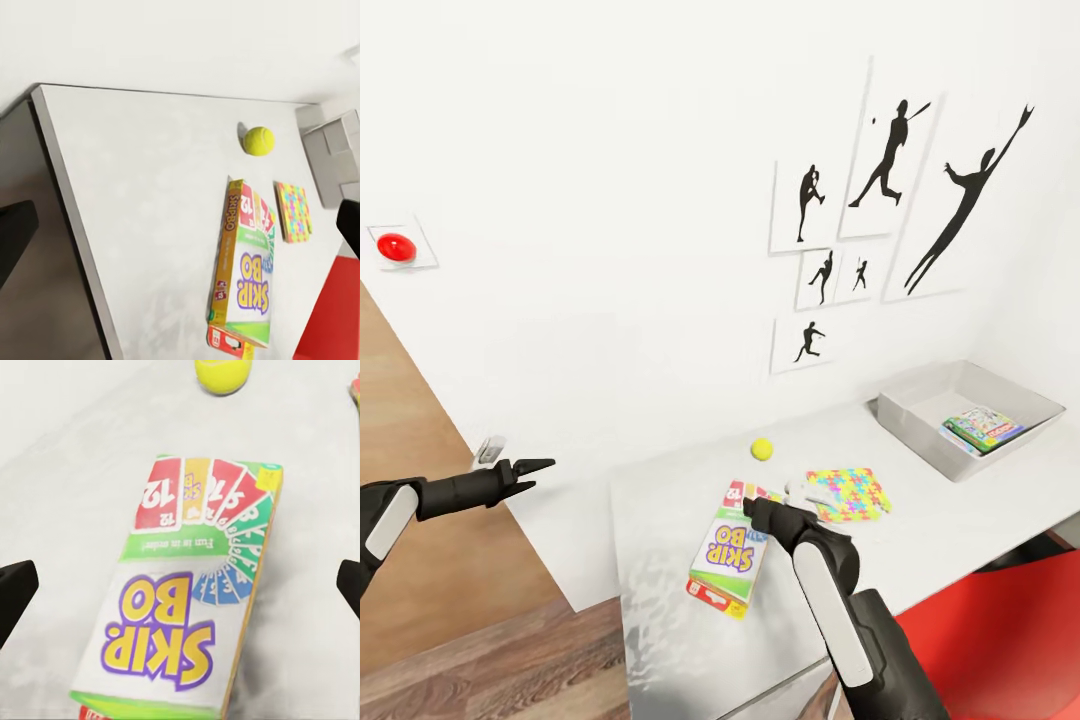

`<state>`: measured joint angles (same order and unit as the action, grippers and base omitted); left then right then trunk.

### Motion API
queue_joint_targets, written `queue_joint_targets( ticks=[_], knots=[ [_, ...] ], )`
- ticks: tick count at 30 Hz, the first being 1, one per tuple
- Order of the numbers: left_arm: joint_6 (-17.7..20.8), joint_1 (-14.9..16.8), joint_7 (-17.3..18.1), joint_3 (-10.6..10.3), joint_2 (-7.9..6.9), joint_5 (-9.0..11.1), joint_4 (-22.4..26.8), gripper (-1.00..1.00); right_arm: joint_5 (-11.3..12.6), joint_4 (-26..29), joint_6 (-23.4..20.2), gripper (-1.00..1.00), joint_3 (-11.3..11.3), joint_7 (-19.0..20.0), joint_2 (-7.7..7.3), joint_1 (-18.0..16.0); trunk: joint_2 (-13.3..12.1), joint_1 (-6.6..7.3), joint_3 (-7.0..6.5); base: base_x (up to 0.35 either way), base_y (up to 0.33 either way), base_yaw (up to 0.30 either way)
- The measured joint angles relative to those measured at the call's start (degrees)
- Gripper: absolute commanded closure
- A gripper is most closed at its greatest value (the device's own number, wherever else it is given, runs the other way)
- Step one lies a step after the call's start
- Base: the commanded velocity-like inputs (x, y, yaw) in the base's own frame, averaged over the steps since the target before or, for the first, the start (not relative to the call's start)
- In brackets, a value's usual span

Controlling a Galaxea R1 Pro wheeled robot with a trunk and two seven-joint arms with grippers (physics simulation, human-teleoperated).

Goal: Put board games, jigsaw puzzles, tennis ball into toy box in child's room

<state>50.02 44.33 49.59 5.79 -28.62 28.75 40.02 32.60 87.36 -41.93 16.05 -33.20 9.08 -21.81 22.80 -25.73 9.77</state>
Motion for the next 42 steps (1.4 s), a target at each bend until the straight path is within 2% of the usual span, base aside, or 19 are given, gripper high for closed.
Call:
queue_joint_targets(
  ticks=[4,9,22,42],
  knots=[
    [0.0,0.0,0.0,0.1,0.0,0.0,0.0,-1.0,0.1,0.0,-0.4,-1.0,2.2,-0.9,-0.25,-0.4,0.0,0.0,0.0,0.203,0.038,0.0],
    [0.0,0.0,0.0,0.1,0.08,0.0,0.0,-1.0,0.3,0.3,-0.3,-1.0,2.9,-1.1,-0.51,-0.5,0.0,-0.01,0.0,0.057,0.009,0.0],
    [0.0,0.0,0.0,0.2,0.08,0.0,0.0,-1.0,0.3,0.5,-0.2,-1.0,3.3,-1.1,-0.56,-0.5,0.0,0.0,-0.06,0.123,0.028,0.003],
    [0.0,0.0,0.0,0.1,0.11,0.0,0.1,-1.0,0.3,0.4,-0.2,-1.0,3.3,-1.1,-0.52,-0.4,0.0,-0.01,-1.28,0.011,0.003,0.055]
  ],
)
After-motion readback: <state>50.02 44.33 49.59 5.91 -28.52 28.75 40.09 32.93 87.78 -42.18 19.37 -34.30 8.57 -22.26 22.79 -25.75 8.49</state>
